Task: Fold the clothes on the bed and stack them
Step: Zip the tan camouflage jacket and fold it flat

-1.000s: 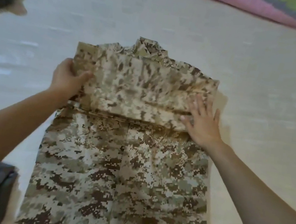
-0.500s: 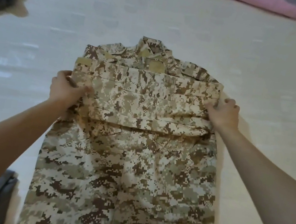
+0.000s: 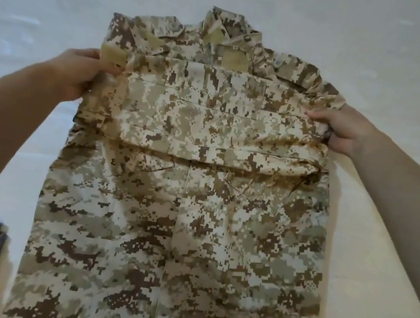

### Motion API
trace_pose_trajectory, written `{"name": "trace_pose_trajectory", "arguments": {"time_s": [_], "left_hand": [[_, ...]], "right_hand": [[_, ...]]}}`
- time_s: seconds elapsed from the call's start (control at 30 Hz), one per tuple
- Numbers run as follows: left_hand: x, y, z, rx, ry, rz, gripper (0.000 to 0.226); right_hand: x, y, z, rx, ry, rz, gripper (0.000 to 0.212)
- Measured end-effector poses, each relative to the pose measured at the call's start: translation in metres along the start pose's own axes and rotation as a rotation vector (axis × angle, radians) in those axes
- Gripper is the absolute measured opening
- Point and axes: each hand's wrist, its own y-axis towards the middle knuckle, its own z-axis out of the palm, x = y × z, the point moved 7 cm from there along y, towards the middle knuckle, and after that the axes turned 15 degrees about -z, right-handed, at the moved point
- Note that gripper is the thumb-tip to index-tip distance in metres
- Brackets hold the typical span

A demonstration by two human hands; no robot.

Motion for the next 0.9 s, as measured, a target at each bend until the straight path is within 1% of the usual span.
{"name": "trace_pose_trajectory", "arguments": {"time_s": [0.07,0.13,0.2,0.3,0.37,0.4,0.43,0.47,0.5,0.57,0.6,0.63,0.67,0.7,0.73,0.77,0.8,0.83,0.87,0.9], "left_hand": [[-0.017,-0.017,-0.006,-0.095,0.105,0.088,0.022],[-0.04,-0.045,-0.011,-0.168,0.215,0.205,0.027],[-0.059,-0.076,-0.015,-0.183,0.2,0.326,0.025],[-0.072,-0.127,-0.024,-0.24,0.13,0.491,0.029],[-0.062,-0.154,-0.032,-0.278,0.151,0.56,0.023],[-0.05,-0.17,-0.038,-0.297,0.183,0.589,0.025],[-0.034,-0.18,-0.043,-0.316,0.225,0.62,0.032],[-0.013,-0.185,-0.045,-0.329,0.279,0.638,0.04],[0.01,-0.191,-0.046,-0.327,0.352,0.641,0.045],[0.061,-0.193,-0.04,-0.289,0.523,0.588,0.041],[0.086,-0.187,-0.036,-0.263,0.599,0.523,0.037],[0.11,-0.18,-0.032,-0.231,0.644,0.433,0.033],[0.134,-0.173,-0.03,-0.187,0.636,0.317,0.029],[0.155,-0.168,-0.028,-0.138,0.579,0.199,0.028],[0.173,-0.164,-0.028,-0.105,0.495,0.1,0.026],[0.186,-0.163,-0.03,-0.098,0.392,0.026,0.021],[0.196,-0.162,-0.031,-0.103,0.284,-0.032,0.018],[0.203,-0.162,-0.031,-0.1,0.183,-0.082,0.022],[0.207,-0.164,-0.028,-0.084,0.106,-0.123,0.033],[0.208,-0.166,-0.024,-0.067,0.067,-0.146,0.043]], "right_hand": [[0.019,-0.009,-0.003,-0.069,-0.075,-0.085,0.036],[0.05,-0.022,-0.007,-0.116,-0.25,-0.231,0.04],[0.083,-0.041,-0.012,-0.138,-0.364,-0.382,0.039],[0.129,-0.082,-0.026,-0.179,-0.54,-0.628,0.032],[0.147,-0.119,-0.03,-0.15,-0.768,-0.825,0.022],[0.149,-0.145,-0.03,-0.118,-0.922,-0.934,0.018],[0.139,-0.165,-0.029,-0.078,-1.073,-1.024,0.017],[0.118,-0.18,-0.028,-0.034,-1.181,-1.034,0.018],[0.092,-0.195,-0.029,0.001,-1.275,-0.953,0.019],[0.03,-0.221,-0.026,0.099,-1.382,-0.747,0.024],[-0.001,-0.231,-0.026,0.168,-1.386,-0.651,0.023],[-0.027,-0.243,-0.02,0.227,-1.334,-0.561,0.014],[-0.05,-0.252,-0.015,0.306,-1.242,-0.464,0.019],[-0.067,-0.259,-0.009,0.339,-1.136,-0.417,0.048],[-0.079,-0.261,-0.009,0.287,-0.962,-0.37,0.062],[-0.085,-0.261,-0.013,0.14,-0.807,-0.291,0.054],[-0.088,-0.26,-0.022,-0.056,-0.659,-0.225,0.035],[-0.089,-0.259,-0.03,-0.221,-0.565,-0.165,0.026],[-0.094,-0.256,-0.033,-0.314,-0.461,-0.092,0.031],[-0.097,-0.252,-0.031,-0.332,-0.377,-0.022,0.042]]}}
